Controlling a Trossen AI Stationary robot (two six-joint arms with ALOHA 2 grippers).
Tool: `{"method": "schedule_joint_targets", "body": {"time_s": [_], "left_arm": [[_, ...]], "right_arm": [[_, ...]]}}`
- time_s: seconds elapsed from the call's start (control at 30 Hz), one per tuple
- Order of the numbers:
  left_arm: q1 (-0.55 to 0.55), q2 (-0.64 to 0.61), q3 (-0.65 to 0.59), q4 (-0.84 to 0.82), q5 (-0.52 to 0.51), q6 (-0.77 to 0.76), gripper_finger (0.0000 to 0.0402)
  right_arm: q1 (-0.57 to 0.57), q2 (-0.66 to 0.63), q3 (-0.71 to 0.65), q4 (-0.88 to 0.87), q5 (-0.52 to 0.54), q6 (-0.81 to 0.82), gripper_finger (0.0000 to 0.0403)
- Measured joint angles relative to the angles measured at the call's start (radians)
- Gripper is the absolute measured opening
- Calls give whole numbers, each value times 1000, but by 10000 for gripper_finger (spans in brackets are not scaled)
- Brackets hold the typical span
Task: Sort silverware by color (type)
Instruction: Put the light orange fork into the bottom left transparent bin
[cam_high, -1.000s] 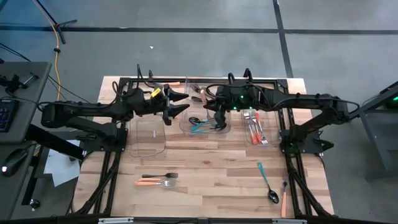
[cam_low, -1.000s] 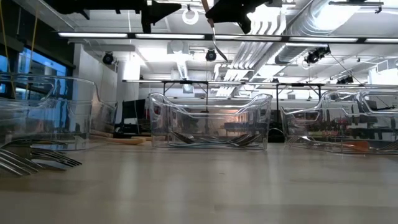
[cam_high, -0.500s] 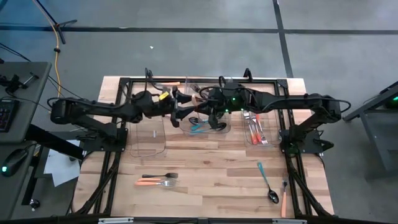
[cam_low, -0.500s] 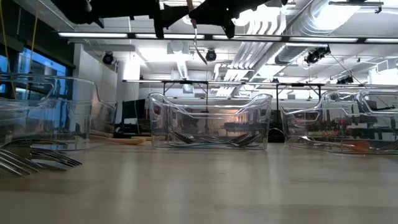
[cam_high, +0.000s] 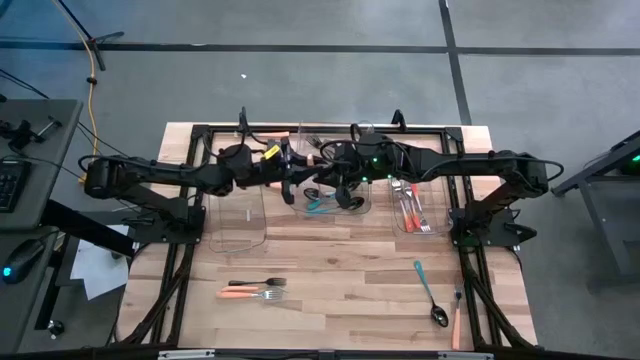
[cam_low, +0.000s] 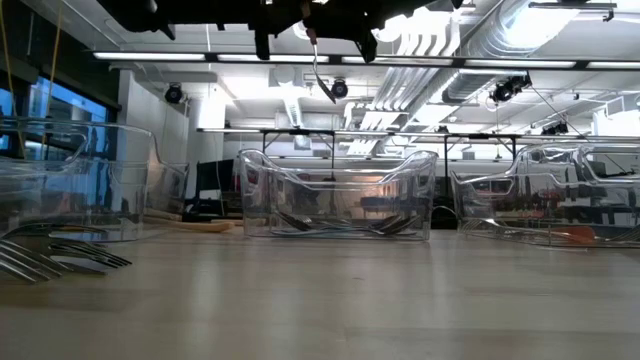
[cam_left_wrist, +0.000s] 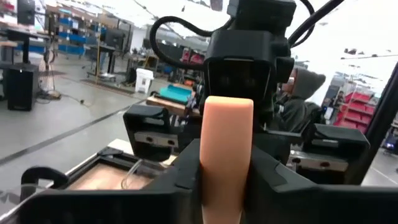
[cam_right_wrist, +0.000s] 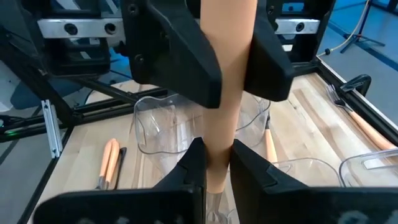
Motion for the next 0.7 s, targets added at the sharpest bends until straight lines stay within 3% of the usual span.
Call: {"method": "schedule_joint_targets", "body": {"time_s": [0.37,0.7], "left_arm": [[39,-69,0,-126,0,50,57],[60,-271,0,-405,-3,131,57]], "right_arm": [[-9,-10,0,-21,10,-29,138],[-78,-143,0,-327,58,-25,192]]}}
